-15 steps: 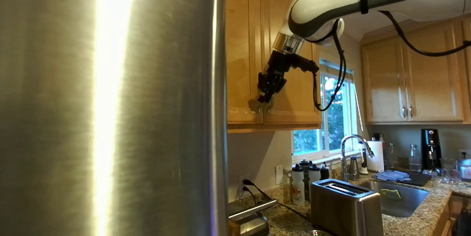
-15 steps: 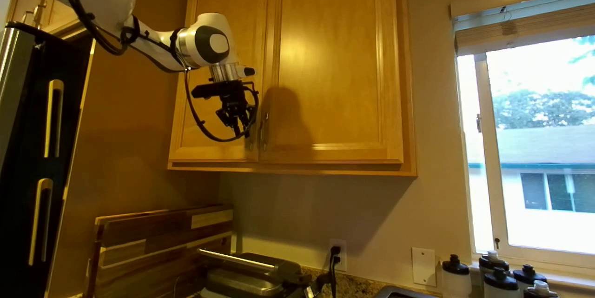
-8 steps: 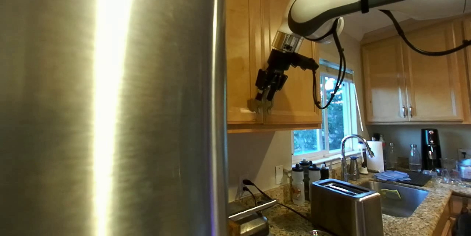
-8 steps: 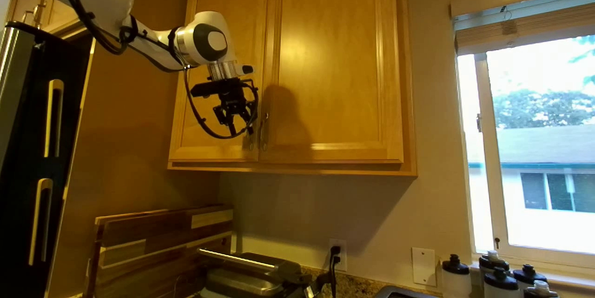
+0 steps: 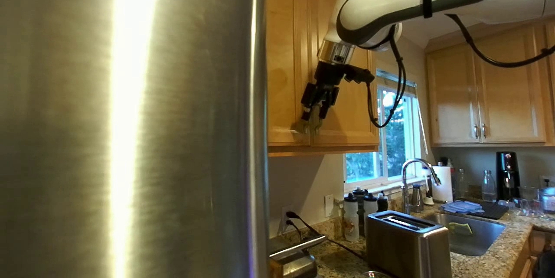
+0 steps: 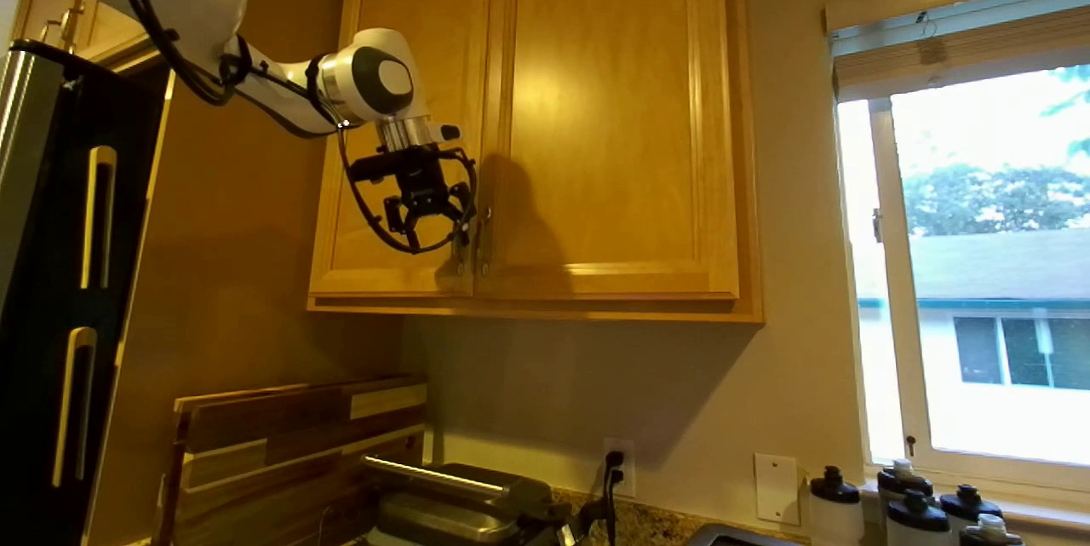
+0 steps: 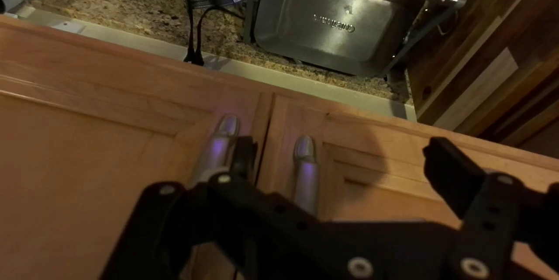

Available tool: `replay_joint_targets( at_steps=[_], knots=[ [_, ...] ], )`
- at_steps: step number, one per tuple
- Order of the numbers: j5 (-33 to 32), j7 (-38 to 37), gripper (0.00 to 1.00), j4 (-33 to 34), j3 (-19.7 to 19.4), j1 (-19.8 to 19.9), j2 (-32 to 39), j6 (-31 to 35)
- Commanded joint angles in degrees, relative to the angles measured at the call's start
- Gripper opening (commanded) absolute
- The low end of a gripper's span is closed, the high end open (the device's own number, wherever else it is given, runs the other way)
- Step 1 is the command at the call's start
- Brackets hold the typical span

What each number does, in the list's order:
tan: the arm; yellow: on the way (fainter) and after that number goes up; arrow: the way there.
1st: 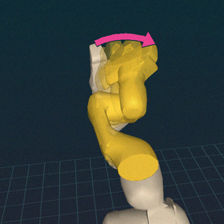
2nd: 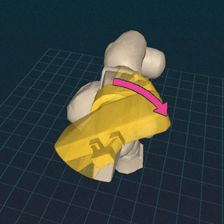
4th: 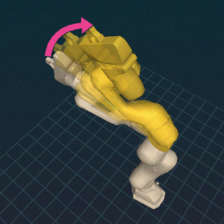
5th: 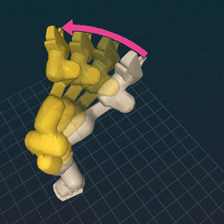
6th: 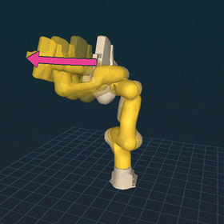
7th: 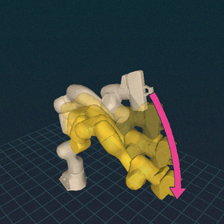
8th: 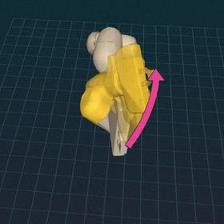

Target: Open the cabinet doors

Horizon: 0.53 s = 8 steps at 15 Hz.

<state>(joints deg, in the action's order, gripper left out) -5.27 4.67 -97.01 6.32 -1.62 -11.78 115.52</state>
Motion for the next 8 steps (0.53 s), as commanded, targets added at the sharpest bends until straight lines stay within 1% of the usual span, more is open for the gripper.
replay_joint_targets(
  at_steps=[1, 5, 8],
  knots=[
    [-0.3, 0.2, 1.0, 0.5, -0.7, -0.9, 0.3, -0.3],
    [-0.4, 0.8, 1.0, 0.7, -0.7, -0.9, 0.4, -0.5],
    [-0.3, -2.2, 1.0, 2.1, -0.2, -0.9, 2.2, 0.9]
  ],
)
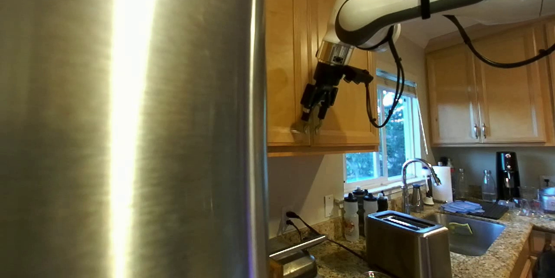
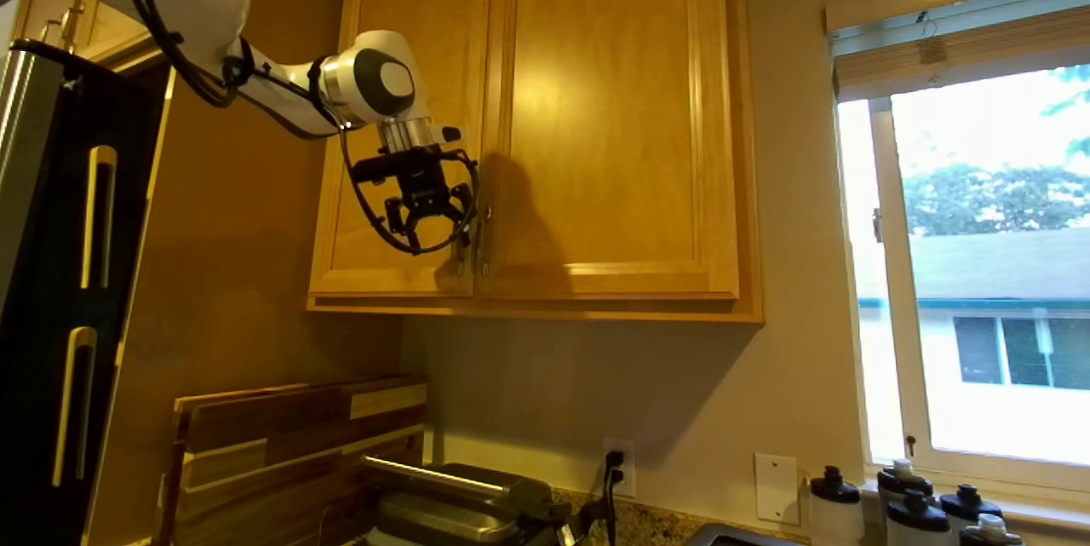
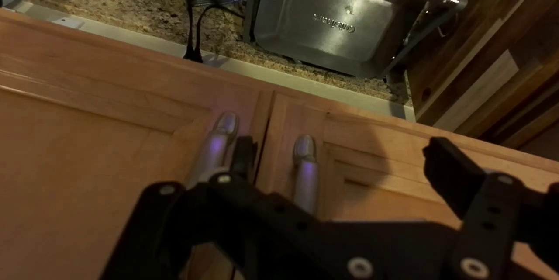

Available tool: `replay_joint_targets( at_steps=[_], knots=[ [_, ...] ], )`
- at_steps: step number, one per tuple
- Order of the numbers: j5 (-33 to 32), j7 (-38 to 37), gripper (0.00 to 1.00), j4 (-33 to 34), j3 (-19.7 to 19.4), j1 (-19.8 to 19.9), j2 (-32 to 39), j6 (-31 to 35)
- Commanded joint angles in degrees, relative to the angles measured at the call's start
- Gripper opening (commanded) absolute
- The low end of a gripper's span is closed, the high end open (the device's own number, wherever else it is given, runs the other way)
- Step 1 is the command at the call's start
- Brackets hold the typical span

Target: Open the cabinet doors

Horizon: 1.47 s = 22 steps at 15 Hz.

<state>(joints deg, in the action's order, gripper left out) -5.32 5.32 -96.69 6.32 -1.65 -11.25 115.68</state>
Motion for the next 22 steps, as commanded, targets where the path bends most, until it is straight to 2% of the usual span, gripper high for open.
replay_joint_targets(
  at_steps=[1, 3, 4, 5, 12, 15, 17, 20, 22],
  knots=[
    [0.0, -3.7, 1.0, 2.1, -0.3, -0.8, 2.1, 1.3],
    [-0.3, -6.0, 1.0, 3.0, -0.2, -0.6, 3.1, 2.0],
    [-0.1, -6.8, 0.83, 3.4, -0.3, -0.6, 3.5, 2.4],
    [-0.4, -7.6, 0.73, 3.6, -0.3, -0.6, 3.7, 2.8],
    [-0.7, -11.9, 0.26, 1.8, -0.5, -0.3, 0.7, 1.8],
    [-0.8, -12.7, 0.09, 1.2, -0.9, -0.1, 0.4, 1.9],
    [-1.1, -13.0, 0.05, 1.5, -1.0, -0.1, 0.8, 1.6],
    [-1.1, -12.7, 0.09, 1.6, -0.7, -0.4, 1.1, 1.1],
    [0.0, -9.7, 0.09, 0.8, -0.6, -1.2, 0.1, -0.7]
  ],
)
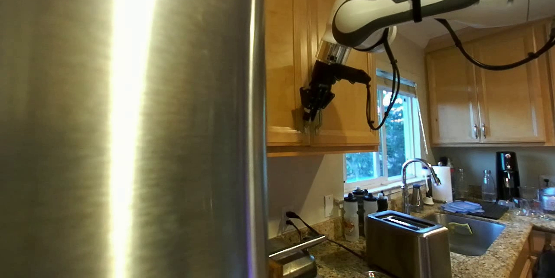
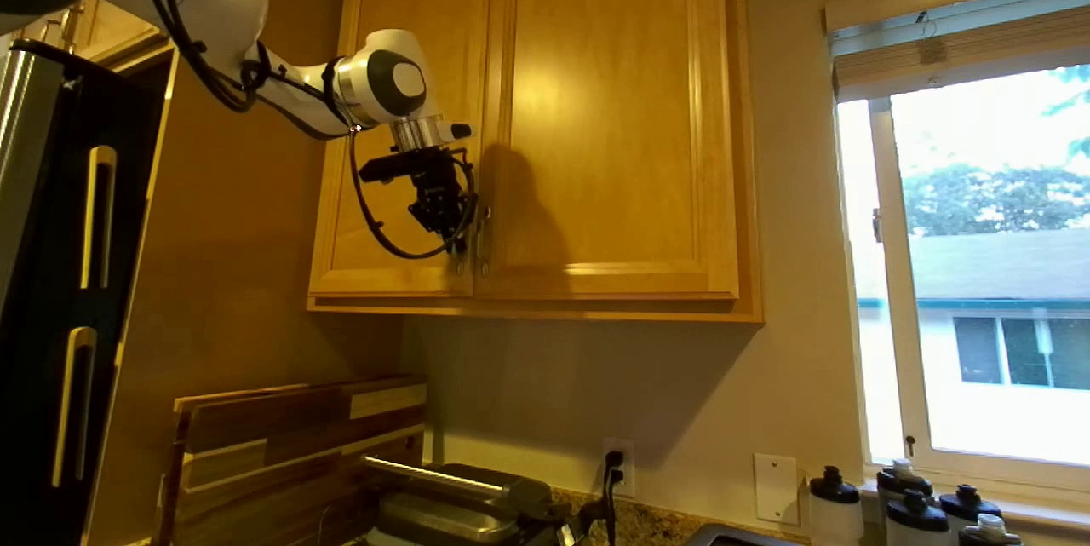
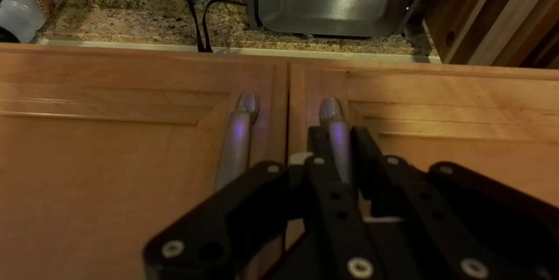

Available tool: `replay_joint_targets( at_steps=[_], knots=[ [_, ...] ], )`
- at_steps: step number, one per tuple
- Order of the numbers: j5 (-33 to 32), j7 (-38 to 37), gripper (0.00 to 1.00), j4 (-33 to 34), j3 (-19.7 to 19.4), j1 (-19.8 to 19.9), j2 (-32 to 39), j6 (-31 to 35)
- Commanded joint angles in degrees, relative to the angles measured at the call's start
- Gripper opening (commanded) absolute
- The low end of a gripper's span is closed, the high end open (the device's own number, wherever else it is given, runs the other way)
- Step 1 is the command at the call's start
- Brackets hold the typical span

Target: Open the cabinet doors

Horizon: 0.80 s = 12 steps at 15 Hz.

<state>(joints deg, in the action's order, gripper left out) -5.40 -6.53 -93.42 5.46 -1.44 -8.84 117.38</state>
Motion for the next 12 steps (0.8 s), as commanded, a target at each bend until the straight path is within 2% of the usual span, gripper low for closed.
replay_joint_targets(
  at_steps=[1, 4, 8, 12],
  knots=[
    [0.6, 3.9, 0.09, -3.0, 0.3, -1.7, -3.1, -3.3],
    [0.8, 8.9, 0.09, -5.7, 0.6, -2.4, -7.0, -7.2],
    [-2.3, 9.2, 0.09, -9.3, 2.6, -3.4, -12.7, -13.4],
    [-1.4, 12.3, 0.09, -12.1, 4.4, -5.8, -17.6, -19.0]
  ],
)
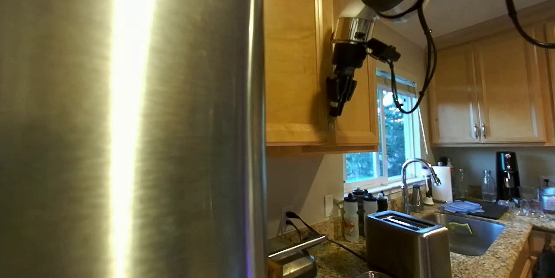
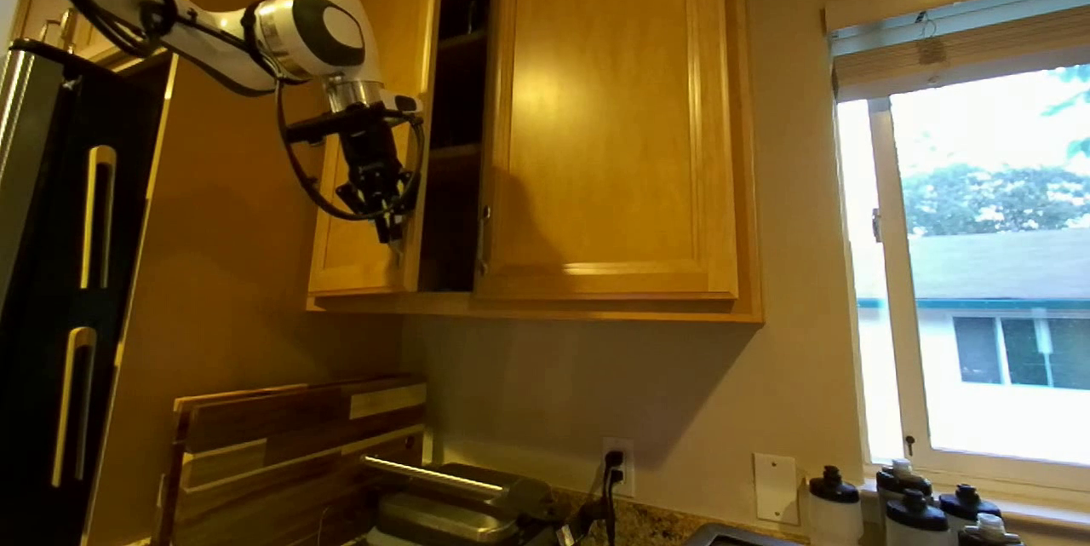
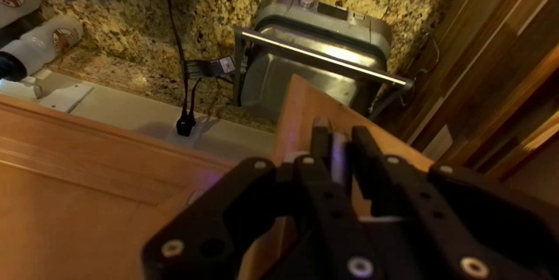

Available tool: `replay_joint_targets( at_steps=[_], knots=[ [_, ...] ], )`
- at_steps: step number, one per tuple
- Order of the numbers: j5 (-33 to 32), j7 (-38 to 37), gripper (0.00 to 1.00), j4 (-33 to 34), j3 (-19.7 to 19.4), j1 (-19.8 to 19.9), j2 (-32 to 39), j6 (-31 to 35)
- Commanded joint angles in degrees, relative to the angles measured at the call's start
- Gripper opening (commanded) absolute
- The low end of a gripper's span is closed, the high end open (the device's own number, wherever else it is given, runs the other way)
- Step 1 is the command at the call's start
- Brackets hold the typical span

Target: Open the cabinet doors

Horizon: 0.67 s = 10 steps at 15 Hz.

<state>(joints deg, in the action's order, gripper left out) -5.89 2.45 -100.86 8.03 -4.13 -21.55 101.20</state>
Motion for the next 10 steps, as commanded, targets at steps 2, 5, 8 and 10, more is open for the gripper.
replay_joint_targets(
  at_steps=[2, 5, 8, 10],
  knots=[
    [-1.0, 5.9, 0.09, -4.7, 3.1, -4.7, -6.5, -5.9],
    [-1.5, 8.0, 0.09, -4.4, 5.1, -7.2, -7.6, -9.4],
    [-1.9, 11.5, 0.09, -3.1, 6.7, -9.7, -7.2, -12.8],
    [-1.9, 14.5, 0.09, -2.6, 7.2, -11.4, -7.0, -14.4]
  ],
)
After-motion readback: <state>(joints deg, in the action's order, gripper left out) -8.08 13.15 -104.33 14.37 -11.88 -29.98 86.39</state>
